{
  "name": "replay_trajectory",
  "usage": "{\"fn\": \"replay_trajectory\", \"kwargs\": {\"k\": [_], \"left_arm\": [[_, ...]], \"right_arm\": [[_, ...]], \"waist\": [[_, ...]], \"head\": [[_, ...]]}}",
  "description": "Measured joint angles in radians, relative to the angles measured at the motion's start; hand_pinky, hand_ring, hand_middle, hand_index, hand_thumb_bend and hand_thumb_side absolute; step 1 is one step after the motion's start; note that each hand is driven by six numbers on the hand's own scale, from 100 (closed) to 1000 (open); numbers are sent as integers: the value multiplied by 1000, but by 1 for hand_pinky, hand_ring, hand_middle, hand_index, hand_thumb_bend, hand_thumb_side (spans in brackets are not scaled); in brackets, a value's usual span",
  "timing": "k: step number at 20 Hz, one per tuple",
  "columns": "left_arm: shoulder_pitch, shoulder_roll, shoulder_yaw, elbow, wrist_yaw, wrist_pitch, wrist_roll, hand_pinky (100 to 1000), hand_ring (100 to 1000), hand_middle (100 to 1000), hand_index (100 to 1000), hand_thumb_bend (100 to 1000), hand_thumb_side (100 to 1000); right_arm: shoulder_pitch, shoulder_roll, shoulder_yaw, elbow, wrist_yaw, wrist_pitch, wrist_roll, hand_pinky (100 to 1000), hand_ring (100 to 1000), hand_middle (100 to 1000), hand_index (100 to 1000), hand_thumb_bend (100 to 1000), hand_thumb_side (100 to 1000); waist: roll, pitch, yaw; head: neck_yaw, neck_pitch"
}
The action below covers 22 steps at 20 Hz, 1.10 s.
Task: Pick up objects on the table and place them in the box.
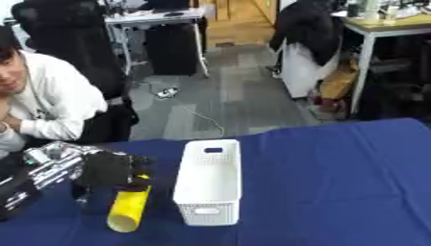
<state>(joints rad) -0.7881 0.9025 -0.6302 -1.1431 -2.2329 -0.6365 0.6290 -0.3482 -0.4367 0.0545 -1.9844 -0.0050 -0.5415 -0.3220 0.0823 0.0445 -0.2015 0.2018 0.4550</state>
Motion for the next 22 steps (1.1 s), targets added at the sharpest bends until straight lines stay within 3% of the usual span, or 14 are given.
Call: {"fn": "replay_trajectory", "kwargs": {"k": [8, 15, 22], "left_arm": [[0, -19, 8, 20, -12, 0, 0, 1000, 1000, 1000, 997, 1000, 878], [0, -46, 15, 43, -27, 0, 0, 1000, 1000, 1000, 997, 1000, 868], [0, -58, 29, 68, -49, 0, 0, 1000, 1000, 1000, 996, 1000, 863]], "right_arm": [[-1, 0, 0, 0, -2, -1, 1, 100, 216, 214, 359, 142, 806], [-9, 0, 0, 0, -7, -4, 4, 100, 216, 215, 359, 141, 805], [-9, 0, 0, 0, -10, -5, 5, 100, 216, 215, 359, 141, 805]], "waist": [[-1, 0, -6], [-5, 0, -11], [-9, 4, -12]], "head": [[8, 7], [47, 26], [47, 26]]}}
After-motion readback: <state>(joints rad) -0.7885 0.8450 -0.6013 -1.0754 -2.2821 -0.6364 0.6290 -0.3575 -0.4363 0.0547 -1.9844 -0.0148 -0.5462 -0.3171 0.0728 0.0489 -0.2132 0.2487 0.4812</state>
